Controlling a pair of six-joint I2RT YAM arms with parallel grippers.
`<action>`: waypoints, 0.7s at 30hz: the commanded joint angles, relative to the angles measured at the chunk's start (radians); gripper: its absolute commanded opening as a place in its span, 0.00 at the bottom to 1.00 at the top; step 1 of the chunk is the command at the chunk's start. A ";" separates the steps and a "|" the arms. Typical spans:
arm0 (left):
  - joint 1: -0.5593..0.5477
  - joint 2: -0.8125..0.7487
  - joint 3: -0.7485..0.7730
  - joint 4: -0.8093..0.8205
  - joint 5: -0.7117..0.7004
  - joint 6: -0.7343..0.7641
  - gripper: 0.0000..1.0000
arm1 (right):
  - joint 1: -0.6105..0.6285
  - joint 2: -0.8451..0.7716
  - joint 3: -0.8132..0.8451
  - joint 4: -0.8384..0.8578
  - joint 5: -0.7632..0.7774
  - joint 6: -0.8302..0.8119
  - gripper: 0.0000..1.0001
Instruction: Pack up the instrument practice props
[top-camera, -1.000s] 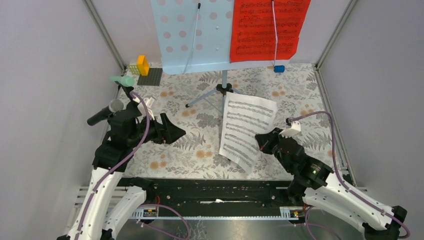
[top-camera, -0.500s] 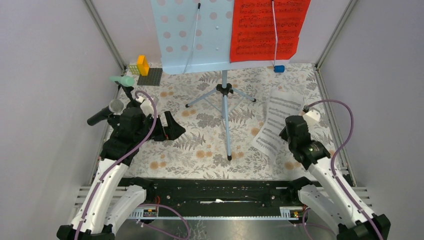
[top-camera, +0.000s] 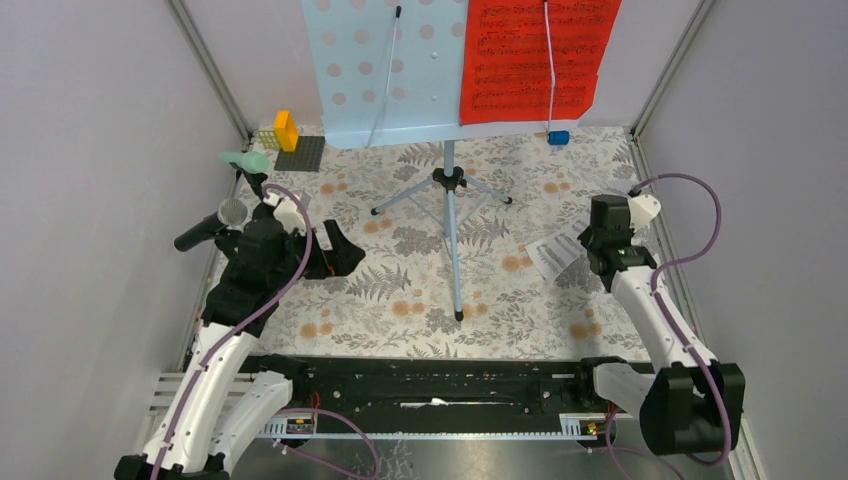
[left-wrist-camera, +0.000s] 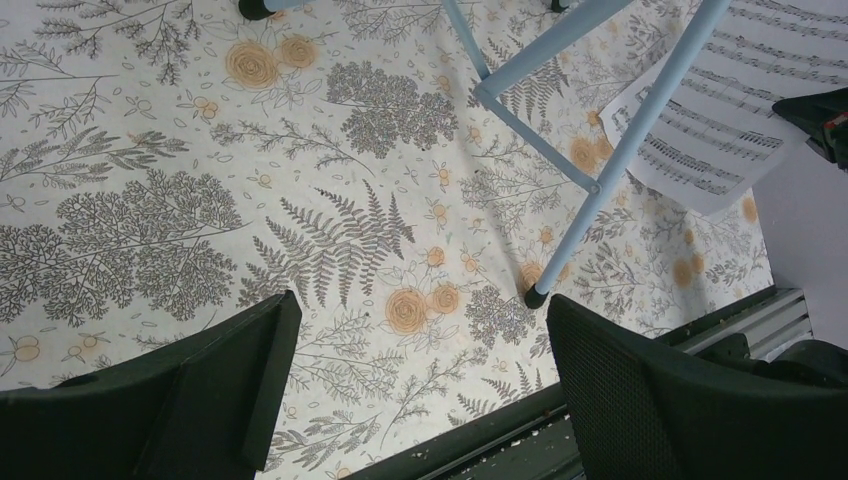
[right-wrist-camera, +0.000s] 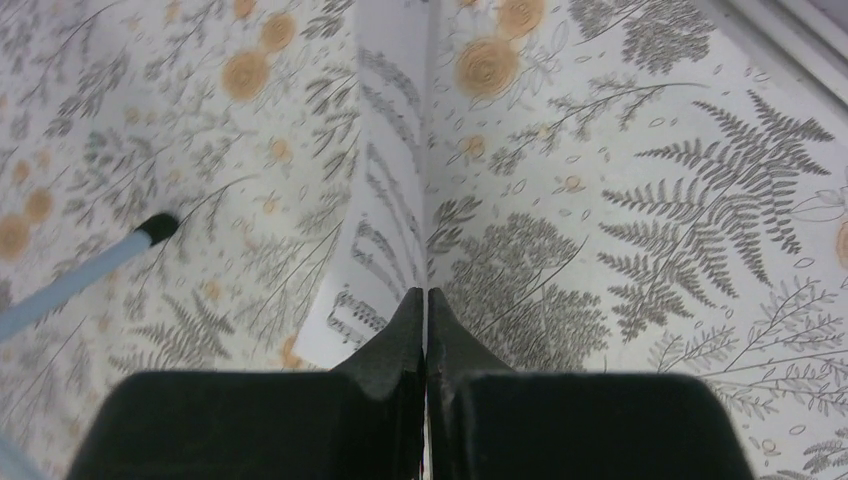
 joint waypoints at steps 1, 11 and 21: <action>-0.002 -0.006 0.001 0.074 -0.009 0.000 0.99 | -0.089 0.081 0.027 0.086 0.008 0.006 0.00; -0.002 0.004 -0.003 0.083 0.023 0.003 0.99 | -0.294 0.149 -0.105 0.223 -0.038 0.089 0.08; -0.002 0.010 -0.003 0.084 0.032 0.004 0.99 | -0.370 0.123 -0.099 0.200 0.030 0.125 0.83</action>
